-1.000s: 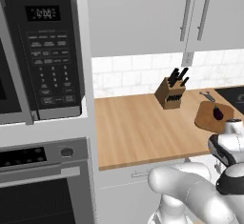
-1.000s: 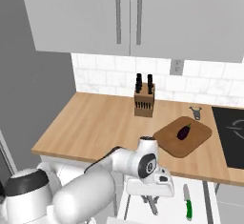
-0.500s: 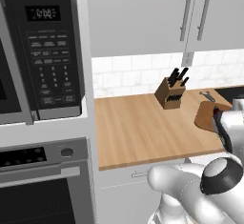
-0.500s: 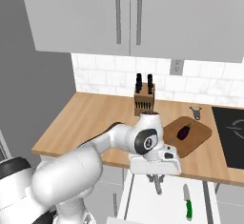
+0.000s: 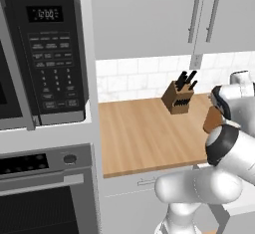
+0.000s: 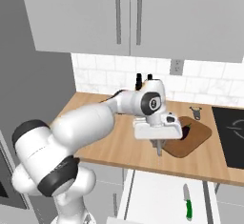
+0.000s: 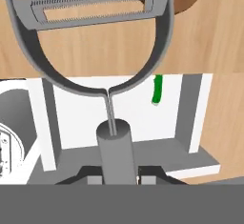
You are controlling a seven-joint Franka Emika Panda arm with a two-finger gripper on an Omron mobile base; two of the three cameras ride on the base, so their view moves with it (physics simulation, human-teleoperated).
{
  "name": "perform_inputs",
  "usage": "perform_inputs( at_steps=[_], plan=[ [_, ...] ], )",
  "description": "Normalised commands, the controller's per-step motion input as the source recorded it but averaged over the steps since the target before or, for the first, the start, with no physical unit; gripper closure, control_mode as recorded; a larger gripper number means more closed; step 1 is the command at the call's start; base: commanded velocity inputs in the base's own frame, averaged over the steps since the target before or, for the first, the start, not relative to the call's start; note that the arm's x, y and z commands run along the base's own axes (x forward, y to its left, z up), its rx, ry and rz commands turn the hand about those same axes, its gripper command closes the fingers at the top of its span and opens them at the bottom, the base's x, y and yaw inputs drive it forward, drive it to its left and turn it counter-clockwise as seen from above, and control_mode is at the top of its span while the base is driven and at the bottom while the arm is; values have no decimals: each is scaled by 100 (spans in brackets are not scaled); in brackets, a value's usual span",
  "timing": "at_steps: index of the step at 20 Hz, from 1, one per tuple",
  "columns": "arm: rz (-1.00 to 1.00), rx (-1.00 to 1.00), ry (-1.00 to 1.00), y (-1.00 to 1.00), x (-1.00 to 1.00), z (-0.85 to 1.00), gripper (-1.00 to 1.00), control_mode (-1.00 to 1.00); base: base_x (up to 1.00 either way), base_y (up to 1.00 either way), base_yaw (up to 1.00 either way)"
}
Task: Place the appropriate cutting tool for cutting the eggplant skin on the cutting board.
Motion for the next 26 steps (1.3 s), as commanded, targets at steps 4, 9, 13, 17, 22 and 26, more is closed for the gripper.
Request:
perform_inputs(
  at_steps=[4, 9, 13, 17, 22, 26],
  plan=[
    [-11, 4, 9, 0, 100, -9, 100, -100, 0, 0, 0],
    [-18, 0, 1, 0, 73, -48, 100, -100, 0, 0, 0],
    [-14, 0, 0, 0, 57, -40, 100, -100, 0, 0, 0],
    [-7, 0, -1, 0, 29, -33, 100, -100, 0, 0, 0],
    [-2, 0, -1, 0, 20, -38, 100, -100, 0, 0, 0],
    [0, 0, -2, 0, 44, -44, 100, -100, 0, 0, 0]
  ],
)
